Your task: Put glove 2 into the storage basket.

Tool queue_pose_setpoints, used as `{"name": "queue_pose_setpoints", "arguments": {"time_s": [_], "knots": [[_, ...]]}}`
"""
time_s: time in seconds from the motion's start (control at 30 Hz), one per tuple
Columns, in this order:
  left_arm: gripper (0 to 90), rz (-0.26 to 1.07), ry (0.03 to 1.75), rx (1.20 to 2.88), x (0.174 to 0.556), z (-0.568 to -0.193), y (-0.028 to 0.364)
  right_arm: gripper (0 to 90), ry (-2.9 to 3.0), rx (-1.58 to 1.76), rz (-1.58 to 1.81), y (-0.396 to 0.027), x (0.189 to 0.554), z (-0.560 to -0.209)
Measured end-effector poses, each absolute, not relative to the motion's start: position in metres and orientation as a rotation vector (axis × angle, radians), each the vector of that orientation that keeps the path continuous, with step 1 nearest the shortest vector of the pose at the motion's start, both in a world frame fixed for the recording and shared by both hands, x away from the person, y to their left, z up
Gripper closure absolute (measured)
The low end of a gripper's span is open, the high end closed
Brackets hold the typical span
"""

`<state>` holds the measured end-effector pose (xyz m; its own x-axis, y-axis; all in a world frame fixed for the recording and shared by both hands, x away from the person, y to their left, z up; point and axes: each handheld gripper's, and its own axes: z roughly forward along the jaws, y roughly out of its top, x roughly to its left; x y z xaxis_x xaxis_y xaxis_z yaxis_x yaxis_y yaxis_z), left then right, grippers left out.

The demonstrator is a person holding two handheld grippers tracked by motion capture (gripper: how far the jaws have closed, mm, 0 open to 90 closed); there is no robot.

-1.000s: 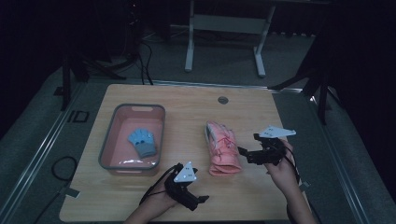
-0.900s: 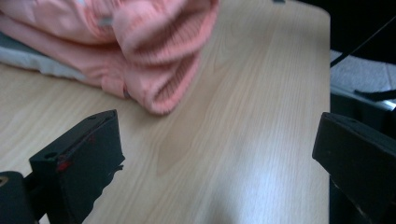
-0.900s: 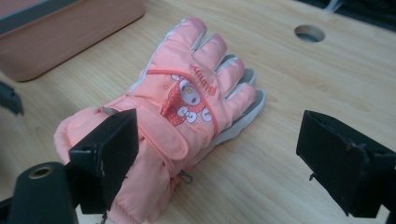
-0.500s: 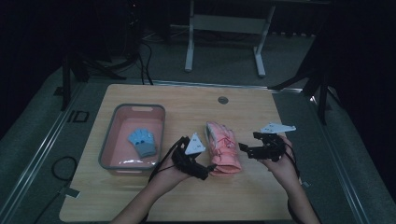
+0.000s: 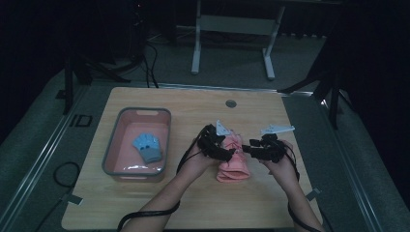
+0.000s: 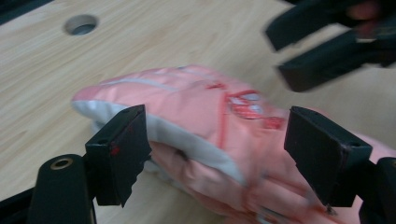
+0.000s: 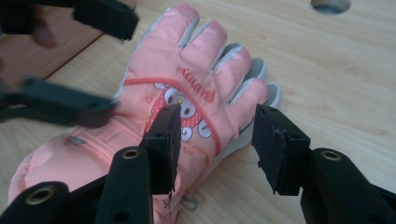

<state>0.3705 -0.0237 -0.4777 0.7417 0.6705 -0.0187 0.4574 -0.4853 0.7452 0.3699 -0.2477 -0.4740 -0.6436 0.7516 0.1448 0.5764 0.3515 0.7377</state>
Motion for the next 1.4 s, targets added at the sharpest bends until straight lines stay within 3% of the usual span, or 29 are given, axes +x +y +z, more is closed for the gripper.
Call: {"name": "queue_pose_setpoints", "arguments": {"time_s": [0.23, 0.27, 0.63, 0.7, 0.8, 0.87, 1.07, 1.2, 1.4], "knots": [[23.8, 0.348, 1.018, 2.164, 0.373, -0.495, -0.022, 46.0, 2.426, 1.258, 1.14, -0.245, 0.378, -0.491], [20.7, 0.316, 1.05, 2.154, 0.374, -0.499, -0.02, 45.9, 2.439, 1.273, 1.158, -0.245, 0.38, -0.495], [19.8, 0.043, 1.189, 2.066, 0.386, -0.535, -0.012, 43.2, 2.563, 1.517, 1.111, -0.241, 0.398, -0.528], [23.3, -0.013, 1.183, 2.049, 0.388, -0.539, -0.01, 44.9, 2.582, 1.572, 1.136, -0.242, 0.402, -0.532], [37.9, -0.059, 1.148, 2.039, 0.388, -0.54, -0.01, 49.8, 2.613, 1.592, 1.17, -0.242, 0.407, -0.537], [41.6, -0.079, 1.147, 2.036, 0.39, -0.54, -0.009, 51.9, 2.622, 1.591, 1.174, -0.242, 0.407, -0.537], [61.0, -0.082, 1.13, 2.035, 0.39, -0.538, -0.009, 71.7, 2.607, 1.554, 1.164, -0.233, 0.404, -0.535], [66.4, -0.091, 1.119, 2.037, 0.39, -0.533, -0.008, 78.0, 2.547, 1.544, 1.158, -0.23, 0.397, -0.53], [67.7, -0.082, 1.102, 2.039, 0.388, -0.517, -0.006, 78.7, 2.506, 1.541, 1.207, -0.229, 0.392, -0.519]]}}
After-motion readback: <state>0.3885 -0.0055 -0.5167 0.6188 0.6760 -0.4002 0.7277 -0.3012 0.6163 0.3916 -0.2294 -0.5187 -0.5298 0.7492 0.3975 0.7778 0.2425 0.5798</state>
